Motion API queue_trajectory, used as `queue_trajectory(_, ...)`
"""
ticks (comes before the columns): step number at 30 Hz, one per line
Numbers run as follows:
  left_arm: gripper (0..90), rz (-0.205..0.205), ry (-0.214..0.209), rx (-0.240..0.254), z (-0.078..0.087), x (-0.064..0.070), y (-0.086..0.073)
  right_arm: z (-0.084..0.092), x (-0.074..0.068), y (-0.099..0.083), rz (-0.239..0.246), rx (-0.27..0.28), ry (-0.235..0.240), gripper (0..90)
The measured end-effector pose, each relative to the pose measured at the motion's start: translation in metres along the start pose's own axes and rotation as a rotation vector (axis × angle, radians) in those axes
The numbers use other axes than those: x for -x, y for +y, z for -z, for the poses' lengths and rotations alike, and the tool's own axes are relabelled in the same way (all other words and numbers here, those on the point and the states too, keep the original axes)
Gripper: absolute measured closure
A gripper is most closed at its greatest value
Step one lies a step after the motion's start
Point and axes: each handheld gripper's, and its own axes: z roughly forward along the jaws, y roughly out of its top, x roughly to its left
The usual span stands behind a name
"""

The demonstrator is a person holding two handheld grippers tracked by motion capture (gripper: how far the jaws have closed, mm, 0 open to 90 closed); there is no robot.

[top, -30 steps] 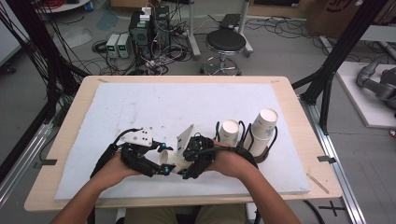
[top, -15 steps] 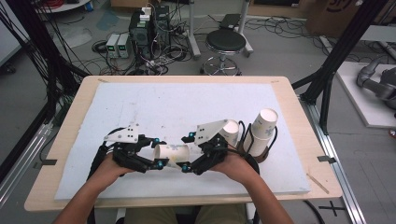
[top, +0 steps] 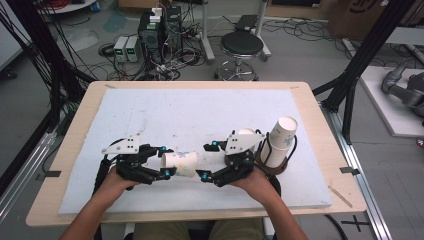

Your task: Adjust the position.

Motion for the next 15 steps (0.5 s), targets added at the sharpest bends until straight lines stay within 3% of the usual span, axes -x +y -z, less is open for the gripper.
queue_trajectory(6, 37.4, -0.011, -0.022, 0.029, 0.0, 0.002, -0.002, -0.005, 0.0, -0.015, -0.017, 0.013, 0.023, 20.6)
queue_trajectory(7, 37.4, -0.021, -0.031, 0.031, 0.0, 0.003, -0.002, -0.008, -0.001, -0.019, -0.037, 0.018, 0.042, 20.6)
queue_trajectory(15, 37.4, -0.035, -0.072, 0.044, -0.005, 0.008, 0.0, -0.02, -0.001, -0.028, -0.062, 0.025, 0.094, 20.6)
